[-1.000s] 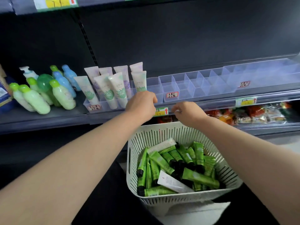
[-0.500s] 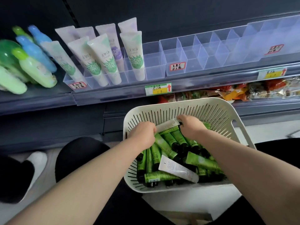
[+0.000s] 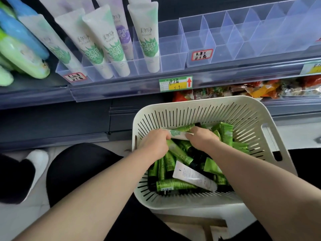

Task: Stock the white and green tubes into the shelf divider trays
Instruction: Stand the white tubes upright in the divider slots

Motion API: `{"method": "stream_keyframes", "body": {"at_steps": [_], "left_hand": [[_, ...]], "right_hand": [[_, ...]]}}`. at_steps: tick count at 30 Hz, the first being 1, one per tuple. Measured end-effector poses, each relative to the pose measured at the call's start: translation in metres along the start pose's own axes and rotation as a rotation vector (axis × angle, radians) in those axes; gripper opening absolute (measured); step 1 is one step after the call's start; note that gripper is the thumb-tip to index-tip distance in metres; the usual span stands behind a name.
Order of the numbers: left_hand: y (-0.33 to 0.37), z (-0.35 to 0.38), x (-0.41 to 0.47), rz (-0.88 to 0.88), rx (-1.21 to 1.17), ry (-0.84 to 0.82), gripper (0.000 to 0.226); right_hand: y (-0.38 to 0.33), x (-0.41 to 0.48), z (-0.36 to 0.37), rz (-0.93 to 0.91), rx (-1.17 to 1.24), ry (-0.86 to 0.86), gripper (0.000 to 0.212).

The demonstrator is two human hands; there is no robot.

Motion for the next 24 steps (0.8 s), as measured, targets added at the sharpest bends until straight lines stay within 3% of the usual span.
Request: {"method": "stream_keyframes", "body": {"at_steps": [4,8,11,14,17,20,24], "left_hand": [[0.0,-0.001,-0.003,-0.016,0.005,-0.001,0.035],[0.007,-0.003,-0.005,0.007,0.013,-0.019,0.027],[0.011,0.005,-0.006,0.015,0.017,-0.096,0.026],[0.013,0.016,-0.005,-0.005,0.038,-0.205,0.021],[0.023,0.028,-0.014,0.011,0.022,-0.402,0.041],[0.032,0.041,-0.024,0.03,0.036,-0.551,0.062],[0.033,0.047,-0.024,0.015,0.039,-0.544,0.057]], "right_hand": [[-0.002,0.0,-0.002,0.11,-0.018,0.024,0.036],[-0.01,-0.005,-0.016,0.059,-0.051,-0.008,0.045],[-0.01,-0.01,-0.022,-0.044,0.083,0.068,0.007],[0.002,-0.017,-0.029,-0.158,0.176,0.172,0.024],[0.009,-0.022,-0.035,-0.192,0.189,0.228,0.017],[0.005,-0.019,-0.03,-0.152,0.198,0.174,0.036],[0.005,-0.006,-0.027,0.018,0.284,0.116,0.046]]}}
Point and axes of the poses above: each hand's wrist, its own x-axis towards the middle knuckle, its own z-axis out of the palm, y = z × x, the point moved 4 cm from there along x, towards the middle knuckle, and after that the axes turned 10 degrees about z, right-handed, at the moved point
